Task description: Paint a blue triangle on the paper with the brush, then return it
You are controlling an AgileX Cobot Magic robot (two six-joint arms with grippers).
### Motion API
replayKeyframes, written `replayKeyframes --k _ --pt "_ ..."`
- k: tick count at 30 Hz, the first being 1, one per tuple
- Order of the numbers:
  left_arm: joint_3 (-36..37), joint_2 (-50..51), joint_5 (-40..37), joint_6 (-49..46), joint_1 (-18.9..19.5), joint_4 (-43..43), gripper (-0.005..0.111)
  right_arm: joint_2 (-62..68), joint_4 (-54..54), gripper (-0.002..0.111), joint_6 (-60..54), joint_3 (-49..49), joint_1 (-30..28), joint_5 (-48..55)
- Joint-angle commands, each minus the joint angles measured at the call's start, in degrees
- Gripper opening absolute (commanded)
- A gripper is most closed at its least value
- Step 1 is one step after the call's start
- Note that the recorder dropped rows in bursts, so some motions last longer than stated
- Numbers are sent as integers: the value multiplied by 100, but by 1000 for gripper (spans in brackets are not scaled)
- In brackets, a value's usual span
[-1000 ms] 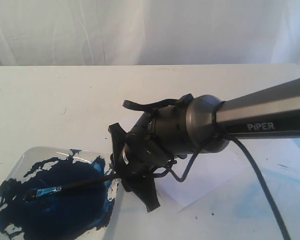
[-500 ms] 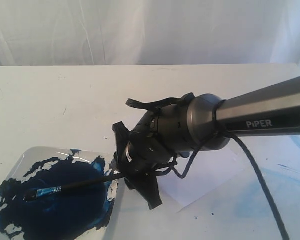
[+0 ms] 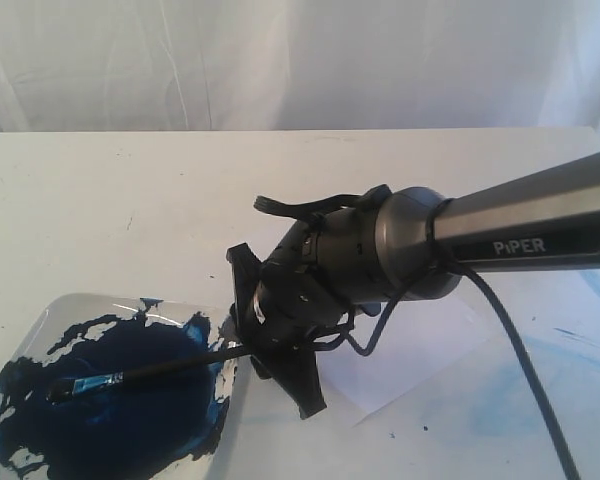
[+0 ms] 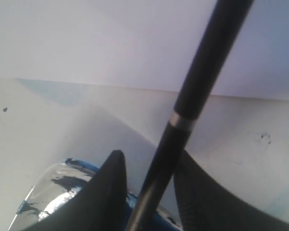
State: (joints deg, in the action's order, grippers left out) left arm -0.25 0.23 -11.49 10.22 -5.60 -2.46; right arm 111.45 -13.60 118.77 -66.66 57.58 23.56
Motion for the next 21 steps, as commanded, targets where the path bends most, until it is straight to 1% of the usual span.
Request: replayKeyframes --k 1,16,21 --pt "25 -23 -15 6 -49 26 0 6 -13 32 -15 12 -62 70" --pt "25 -23 -15 6 -49 26 0 6 -58 32 99 12 -60 264" --pt "25 -23 -15 6 -49 26 0 17 -145 23 99 12 -60 226"
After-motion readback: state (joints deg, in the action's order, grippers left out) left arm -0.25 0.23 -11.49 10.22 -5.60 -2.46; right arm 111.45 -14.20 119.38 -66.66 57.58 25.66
